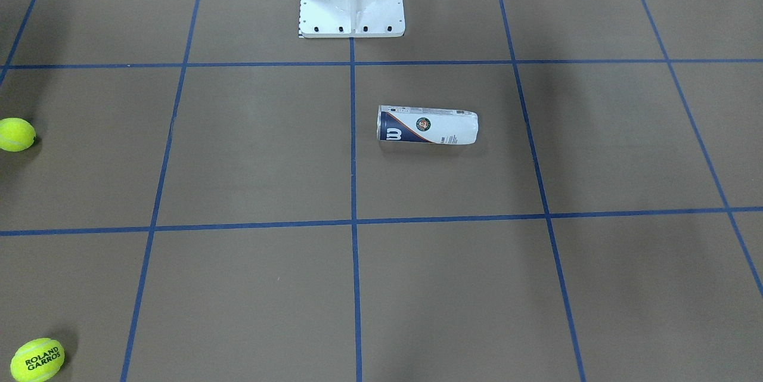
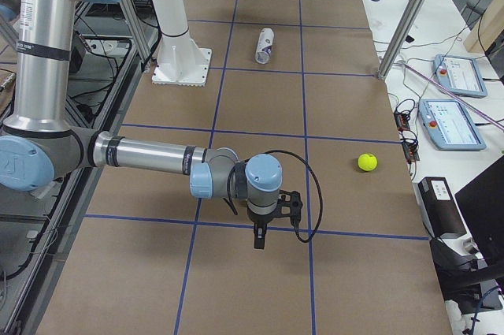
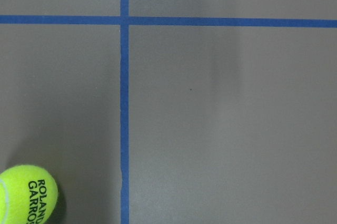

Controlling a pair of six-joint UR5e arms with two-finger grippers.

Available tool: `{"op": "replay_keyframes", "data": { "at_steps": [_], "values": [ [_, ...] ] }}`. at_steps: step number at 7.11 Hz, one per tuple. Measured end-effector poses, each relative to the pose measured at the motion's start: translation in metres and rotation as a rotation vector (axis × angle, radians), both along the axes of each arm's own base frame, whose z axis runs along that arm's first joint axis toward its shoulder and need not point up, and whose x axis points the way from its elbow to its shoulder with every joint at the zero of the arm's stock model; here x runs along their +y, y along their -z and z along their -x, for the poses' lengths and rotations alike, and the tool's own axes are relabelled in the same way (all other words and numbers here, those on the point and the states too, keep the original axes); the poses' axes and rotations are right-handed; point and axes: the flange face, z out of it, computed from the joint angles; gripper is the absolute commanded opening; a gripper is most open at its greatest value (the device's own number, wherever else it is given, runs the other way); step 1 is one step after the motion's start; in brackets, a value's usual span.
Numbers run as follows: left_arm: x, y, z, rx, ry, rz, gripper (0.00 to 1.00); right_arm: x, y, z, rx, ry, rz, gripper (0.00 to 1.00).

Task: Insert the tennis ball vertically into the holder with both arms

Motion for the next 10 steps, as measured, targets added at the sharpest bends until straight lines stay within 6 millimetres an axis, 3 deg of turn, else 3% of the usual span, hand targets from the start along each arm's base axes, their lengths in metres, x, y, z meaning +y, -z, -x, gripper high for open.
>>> {"op": "replay_keyframes", "data": {
  "at_steps": [4, 6, 7, 8, 10],
  "values": [
    [-0.002, 0.007, -0.001, -0.002, 0.001, -0.011, 1.0, -0.006, 0.012, 0.001, -0.007, -0.001, -0.022, 1.0],
    [-0.009, 0.016, 0.0, -0.006, 0.004, -0.074, 1.0, -0.011, 0.035, 0.001, -0.01, 0.0, -0.07, 1.0],
    [-0.014, 0.022, 0.0, -0.006, 0.005, -0.12, 1.0, -0.017, 0.057, 0.001, -0.009, -0.003, -0.114, 1.0],
    [-0.023, 0.033, -0.001, -0.004, 0.007, -0.17, 1.0, -0.027, 0.073, 0.001, -0.007, -0.005, -0.147, 1.0],
    [-0.058, 0.071, -0.001, -0.001, 0.01, -0.303, 1.0, -0.043, 0.084, 0.002, -0.009, -0.005, -0.172, 1.0]
  ]
}}
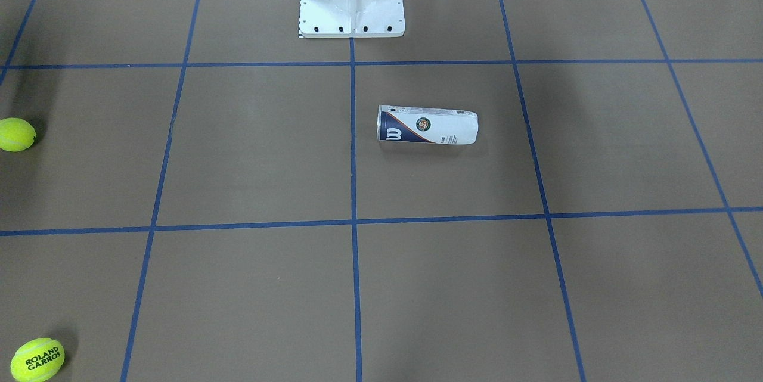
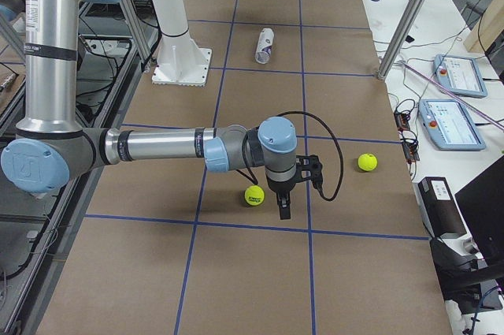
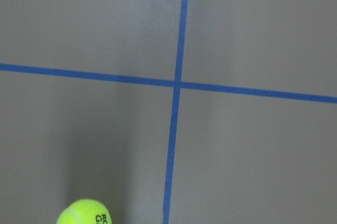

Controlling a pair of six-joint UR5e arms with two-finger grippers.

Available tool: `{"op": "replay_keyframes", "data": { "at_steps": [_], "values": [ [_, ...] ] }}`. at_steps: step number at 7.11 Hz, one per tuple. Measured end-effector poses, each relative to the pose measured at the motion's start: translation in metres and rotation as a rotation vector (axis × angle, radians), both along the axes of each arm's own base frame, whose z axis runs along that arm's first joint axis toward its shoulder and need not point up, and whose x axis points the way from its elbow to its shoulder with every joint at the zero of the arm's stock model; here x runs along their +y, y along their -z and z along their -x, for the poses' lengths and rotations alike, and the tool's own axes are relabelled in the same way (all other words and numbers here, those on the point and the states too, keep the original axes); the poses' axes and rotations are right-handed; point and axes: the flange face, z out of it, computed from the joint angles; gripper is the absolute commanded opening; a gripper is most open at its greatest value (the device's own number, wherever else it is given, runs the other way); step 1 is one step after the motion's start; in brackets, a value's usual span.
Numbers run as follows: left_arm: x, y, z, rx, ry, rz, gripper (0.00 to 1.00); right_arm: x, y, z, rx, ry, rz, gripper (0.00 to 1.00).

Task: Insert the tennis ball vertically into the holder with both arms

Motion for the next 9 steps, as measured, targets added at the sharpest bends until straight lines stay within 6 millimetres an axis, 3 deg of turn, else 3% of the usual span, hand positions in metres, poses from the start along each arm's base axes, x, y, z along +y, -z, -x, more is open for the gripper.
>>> {"op": "replay_keyframes", "data": {
  "at_steps": [4, 5, 6, 9],
  "values": [
    [-0.028, 0.043, -0.013, 0.047, 0.056, -0.099, 0.99, -0.006, 0.006, -0.001, 0.004, 0.005, -0.076, 1.0],
    [-0.032, 0.057, -0.038, 0.076, 0.052, -0.149, 0.98, -0.007, 0.008, 0.0, 0.003, 0.005, -0.084, 1.0],
    [-0.036, 0.078, -0.079, 0.107, 0.0, -0.254, 0.99, -0.007, 0.008, 0.0, 0.002, 0.005, -0.088, 1.0],
    [-0.041, 0.179, -0.21, 0.25, -0.183, -0.542, 1.0, -0.006, 0.008, -0.001, 0.001, 0.005, -0.088, 1.0]
  ]
}}
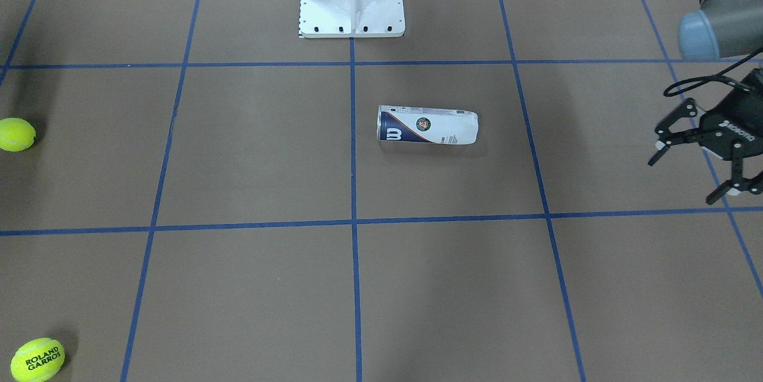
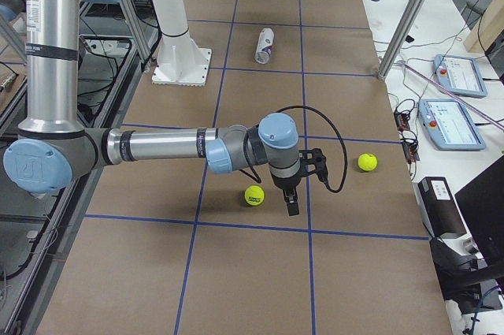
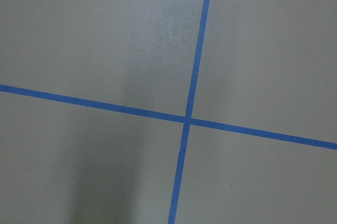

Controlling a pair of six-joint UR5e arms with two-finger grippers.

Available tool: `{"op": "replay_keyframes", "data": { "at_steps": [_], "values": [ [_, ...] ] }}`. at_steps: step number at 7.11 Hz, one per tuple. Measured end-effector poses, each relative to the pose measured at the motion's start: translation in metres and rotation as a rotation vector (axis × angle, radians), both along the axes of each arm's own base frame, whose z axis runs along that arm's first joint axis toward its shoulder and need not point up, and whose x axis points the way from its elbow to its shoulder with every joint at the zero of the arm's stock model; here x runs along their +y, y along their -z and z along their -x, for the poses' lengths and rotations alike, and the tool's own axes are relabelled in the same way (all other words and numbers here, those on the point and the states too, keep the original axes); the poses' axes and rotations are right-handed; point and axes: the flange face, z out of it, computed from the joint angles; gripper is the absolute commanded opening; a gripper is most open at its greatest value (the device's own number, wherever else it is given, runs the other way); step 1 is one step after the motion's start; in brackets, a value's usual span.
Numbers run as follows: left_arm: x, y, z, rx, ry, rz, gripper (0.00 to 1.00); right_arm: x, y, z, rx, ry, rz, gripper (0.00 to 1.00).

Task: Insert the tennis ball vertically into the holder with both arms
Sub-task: 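Reach the left gripper down to the lying white Wilson can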

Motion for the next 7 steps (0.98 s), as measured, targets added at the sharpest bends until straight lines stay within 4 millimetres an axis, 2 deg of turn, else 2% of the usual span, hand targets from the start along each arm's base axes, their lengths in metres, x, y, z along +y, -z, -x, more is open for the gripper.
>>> {"op": "replay_keyframes", "data": {
  "at_steps": [2, 3, 4, 5, 7],
  "values": [
    [0.008, 0.075, -0.081, 0.071, -0.103, -0.075, 0.99, 0.001, 0.0, 0.0, 0.0, -0.003, 0.003, 1.0],
    [0.025, 0.1, -0.129, 0.085, -0.158, -0.11, 0.99, 0.001, -0.001, 0.0, 0.0, -0.004, 0.004, 1.0],
    [0.043, 0.115, -0.169, 0.085, -0.199, -0.13, 0.99, 0.001, -0.001, 0.0, 0.0, -0.005, 0.005, 1.0],
    [0.062, 0.129, -0.202, 0.071, -0.25, -0.144, 0.99, 0.001, 0.0, 0.0, 0.0, -0.006, 0.005, 1.0],
    [0.097, 0.166, -0.24, -0.051, -0.379, -0.212, 0.99, 0.001, 0.0, 0.0, 0.0, -0.007, 0.006, 1.0]
  ]
}}
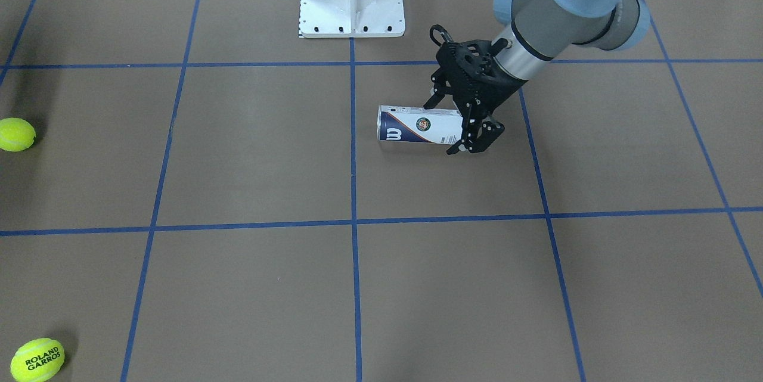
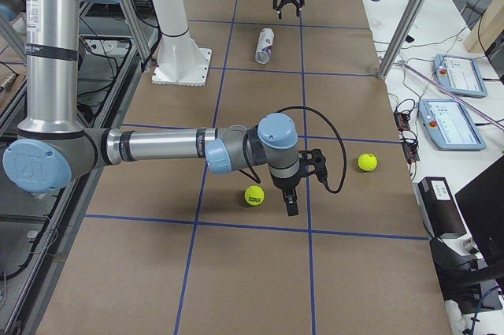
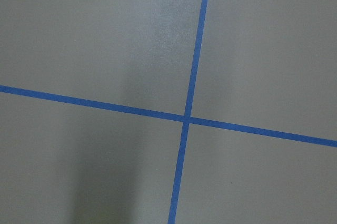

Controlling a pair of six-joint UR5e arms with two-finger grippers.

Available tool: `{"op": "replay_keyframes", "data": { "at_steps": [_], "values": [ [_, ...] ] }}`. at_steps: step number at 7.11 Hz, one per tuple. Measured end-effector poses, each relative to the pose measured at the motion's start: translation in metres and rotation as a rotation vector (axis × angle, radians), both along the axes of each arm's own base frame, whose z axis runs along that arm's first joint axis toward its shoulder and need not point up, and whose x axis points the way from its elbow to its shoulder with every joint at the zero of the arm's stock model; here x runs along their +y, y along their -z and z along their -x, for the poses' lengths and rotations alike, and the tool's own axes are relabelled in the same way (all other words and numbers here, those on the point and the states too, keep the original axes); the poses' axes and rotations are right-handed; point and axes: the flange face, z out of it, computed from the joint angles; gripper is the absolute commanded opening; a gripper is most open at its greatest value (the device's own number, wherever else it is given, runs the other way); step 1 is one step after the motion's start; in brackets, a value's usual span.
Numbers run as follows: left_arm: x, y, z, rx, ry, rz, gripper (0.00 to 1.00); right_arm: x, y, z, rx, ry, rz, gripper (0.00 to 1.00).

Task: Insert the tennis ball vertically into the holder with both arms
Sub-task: 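Reach the left gripper down to the lying white Wilson can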

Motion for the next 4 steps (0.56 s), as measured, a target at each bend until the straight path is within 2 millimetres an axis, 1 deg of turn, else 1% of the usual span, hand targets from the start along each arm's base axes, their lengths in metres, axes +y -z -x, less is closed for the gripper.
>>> {"op": "replay_keyframes", "data": {
  "at_steps": [1, 2, 4],
  "values": [
    [0.017, 0.014, -0.016, -0.075, -0.045, -0.073, 0.99, 0.0, 0.0, 0.0, 0.0, -0.001, 0.0, 1.0],
    [0.033, 0.019, -0.038, -0.148, -0.064, -0.162, 0.99, -0.001, 0.001, 0.0, 0.0, -0.002, 0.0, 1.0],
    [0.066, 0.017, -0.082, -0.263, -0.067, -0.294, 0.99, -0.001, 0.001, 0.0, -0.001, -0.003, 0.001, 1.0]
  ]
}}
